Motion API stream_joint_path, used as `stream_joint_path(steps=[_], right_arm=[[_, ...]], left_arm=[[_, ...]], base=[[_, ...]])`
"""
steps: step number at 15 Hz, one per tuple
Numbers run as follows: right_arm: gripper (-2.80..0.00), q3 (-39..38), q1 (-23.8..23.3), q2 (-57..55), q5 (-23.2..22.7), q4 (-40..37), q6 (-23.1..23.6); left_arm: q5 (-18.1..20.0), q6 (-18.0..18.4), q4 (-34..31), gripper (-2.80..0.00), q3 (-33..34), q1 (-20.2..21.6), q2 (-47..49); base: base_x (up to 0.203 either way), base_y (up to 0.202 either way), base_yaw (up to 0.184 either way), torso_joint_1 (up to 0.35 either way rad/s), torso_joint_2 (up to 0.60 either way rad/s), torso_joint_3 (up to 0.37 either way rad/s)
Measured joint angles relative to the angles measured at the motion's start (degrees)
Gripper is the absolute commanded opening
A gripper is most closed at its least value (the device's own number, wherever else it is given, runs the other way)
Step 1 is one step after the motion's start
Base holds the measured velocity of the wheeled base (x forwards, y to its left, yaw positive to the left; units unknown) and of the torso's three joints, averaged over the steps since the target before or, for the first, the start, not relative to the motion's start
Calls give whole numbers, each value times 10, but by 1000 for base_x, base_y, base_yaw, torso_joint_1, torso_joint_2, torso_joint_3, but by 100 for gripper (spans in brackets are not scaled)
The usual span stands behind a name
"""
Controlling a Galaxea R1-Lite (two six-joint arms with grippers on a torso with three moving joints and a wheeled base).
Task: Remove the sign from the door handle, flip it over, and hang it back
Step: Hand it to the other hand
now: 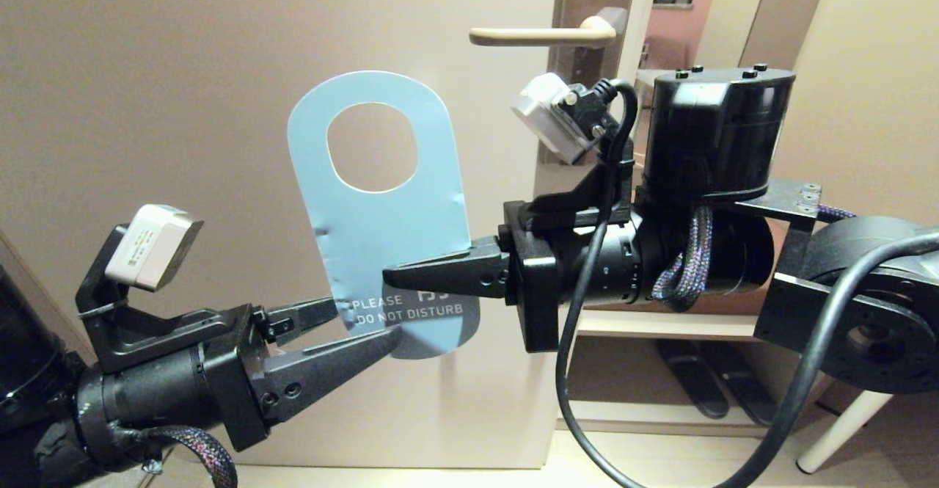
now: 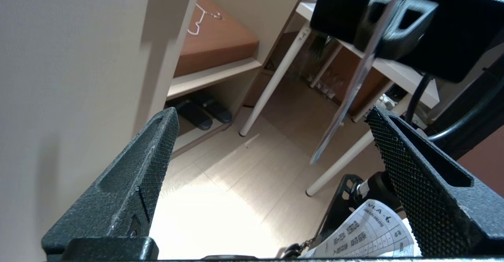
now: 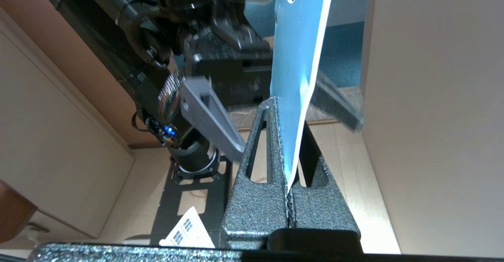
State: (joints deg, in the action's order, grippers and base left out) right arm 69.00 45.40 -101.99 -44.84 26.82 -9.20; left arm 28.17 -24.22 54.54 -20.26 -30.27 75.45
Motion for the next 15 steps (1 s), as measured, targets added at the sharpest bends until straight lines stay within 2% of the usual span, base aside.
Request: stream_joint_path(steps=[15], right_arm=[[-280, 5, 20, -6, 0, 0, 0]], left_arm=[[0, -1, 2, 0, -23, -29, 34]], base=[[0, 0, 0, 0, 0, 0]])
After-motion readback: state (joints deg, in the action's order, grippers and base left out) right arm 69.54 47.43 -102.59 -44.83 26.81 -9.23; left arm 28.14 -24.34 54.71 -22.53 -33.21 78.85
